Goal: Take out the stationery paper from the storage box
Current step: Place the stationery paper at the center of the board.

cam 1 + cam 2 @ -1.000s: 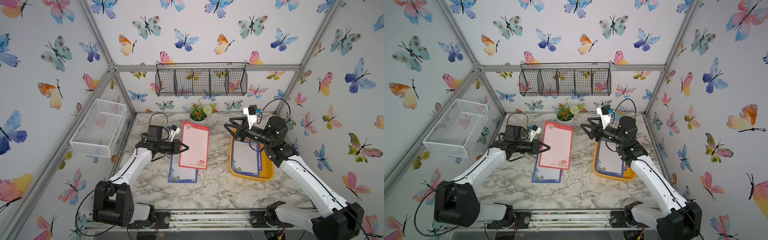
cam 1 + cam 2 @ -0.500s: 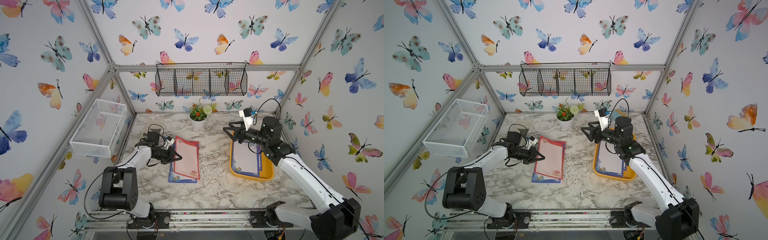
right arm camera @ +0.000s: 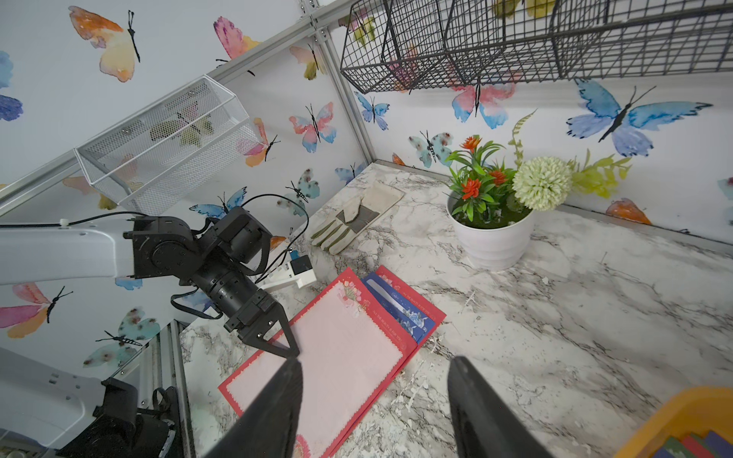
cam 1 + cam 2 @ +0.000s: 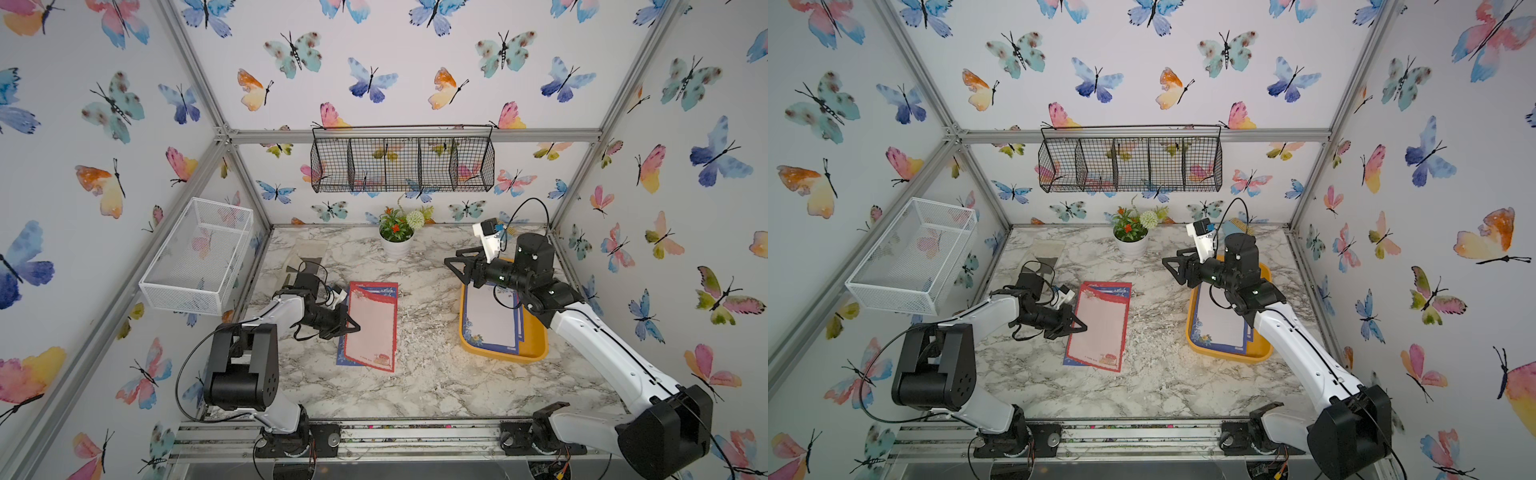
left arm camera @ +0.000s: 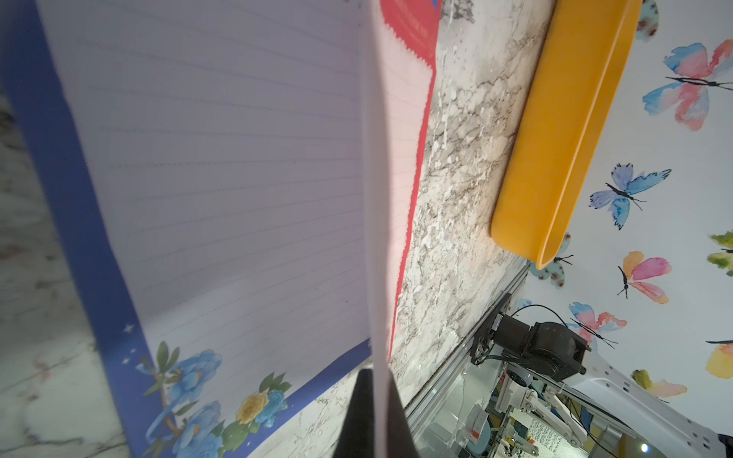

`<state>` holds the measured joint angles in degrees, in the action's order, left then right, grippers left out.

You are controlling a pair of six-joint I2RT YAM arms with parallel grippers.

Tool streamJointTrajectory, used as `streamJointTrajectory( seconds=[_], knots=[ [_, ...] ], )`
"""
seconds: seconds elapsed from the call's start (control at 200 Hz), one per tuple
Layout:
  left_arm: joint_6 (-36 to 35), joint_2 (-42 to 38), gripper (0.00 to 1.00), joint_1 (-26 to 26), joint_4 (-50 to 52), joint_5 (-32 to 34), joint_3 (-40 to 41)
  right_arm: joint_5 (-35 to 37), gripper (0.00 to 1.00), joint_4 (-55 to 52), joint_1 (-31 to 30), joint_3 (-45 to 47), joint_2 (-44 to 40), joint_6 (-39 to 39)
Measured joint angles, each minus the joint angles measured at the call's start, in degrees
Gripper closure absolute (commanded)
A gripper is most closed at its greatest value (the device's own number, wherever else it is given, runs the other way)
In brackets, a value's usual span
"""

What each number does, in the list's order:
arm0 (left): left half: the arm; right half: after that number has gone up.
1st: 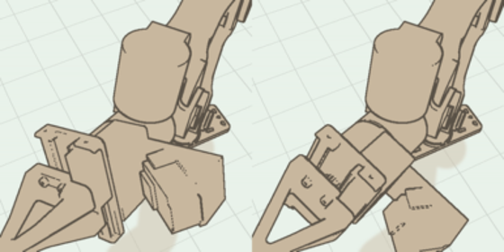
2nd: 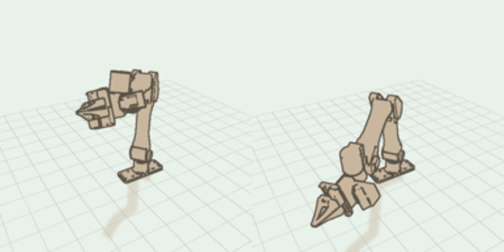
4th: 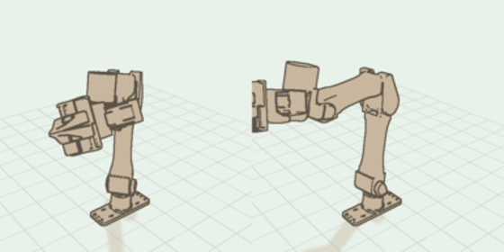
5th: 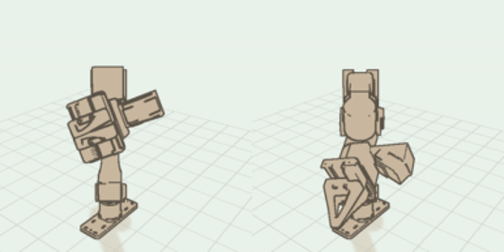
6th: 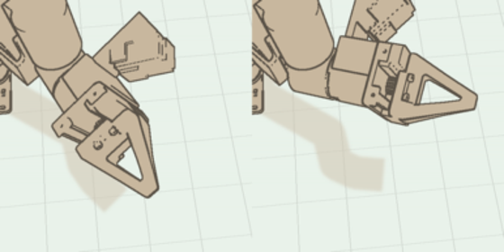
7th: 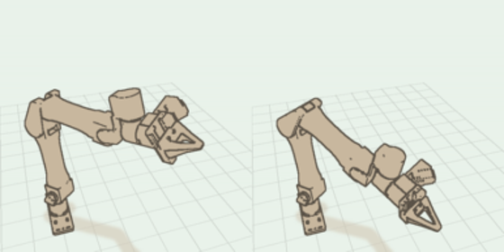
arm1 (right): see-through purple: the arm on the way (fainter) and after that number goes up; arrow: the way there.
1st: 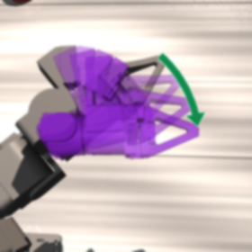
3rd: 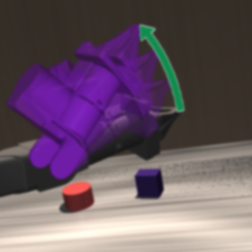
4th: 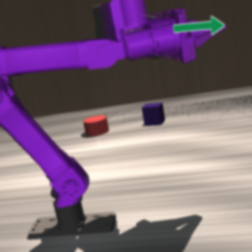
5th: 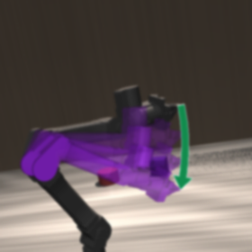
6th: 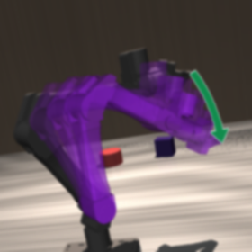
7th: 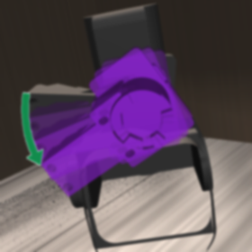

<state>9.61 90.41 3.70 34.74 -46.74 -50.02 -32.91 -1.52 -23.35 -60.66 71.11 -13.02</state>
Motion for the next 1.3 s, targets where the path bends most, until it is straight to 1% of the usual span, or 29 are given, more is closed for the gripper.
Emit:
streamJointTrajectory(
  seconds=[0.491,0.626,0.766,0.886,0.956,1.036,1.151,1.301],
  knots=[
    [1.1,1.6,0.97,-1.9,-3.5,0.7,2.3,0.8,0.39,-0.3,0.0,0.0,0.0,0.1],
    [1.1,2.2,0.91,-1.9,-3.8,1.0,2.2,0.8,0.39,-0.6,0.0,0.0,0.0,0.2],
    [1.1,2.9,0.77,-1.9,-3.8,2.1,2.2,1.0,0.39,-0.8,0.0,0.0,0.3,0.4],
    [0.8,3.2,0.74,-1.9,-3.7,3.8,2.2,1.0,0.39,-1.0,0.0,0.0,0.6,0.6],
    [0.7,3.5,0.71,-1.9,-3.5,5.3,2.2,1.0,0.39,-1.1,0.0,0.0,0.8,0.6],
    [0.7,3.6,0.62,-1.9,-3.4,6.6,2.2,1.0,0.39,-1.3,0.0,0.0,0.8,0.7],
    [0.7,3.8,0.6,-2.1,-3.2,8.2,1.9,1.1,0.39,-1.5,0.0,0.0,0.8,0.7],
    [0.7,3.9,0.59,-2.1,-2.6,10.2,1.0,1.0,0.39,-1.9,0.0,0.0,0.8,0.9]
  ],
)
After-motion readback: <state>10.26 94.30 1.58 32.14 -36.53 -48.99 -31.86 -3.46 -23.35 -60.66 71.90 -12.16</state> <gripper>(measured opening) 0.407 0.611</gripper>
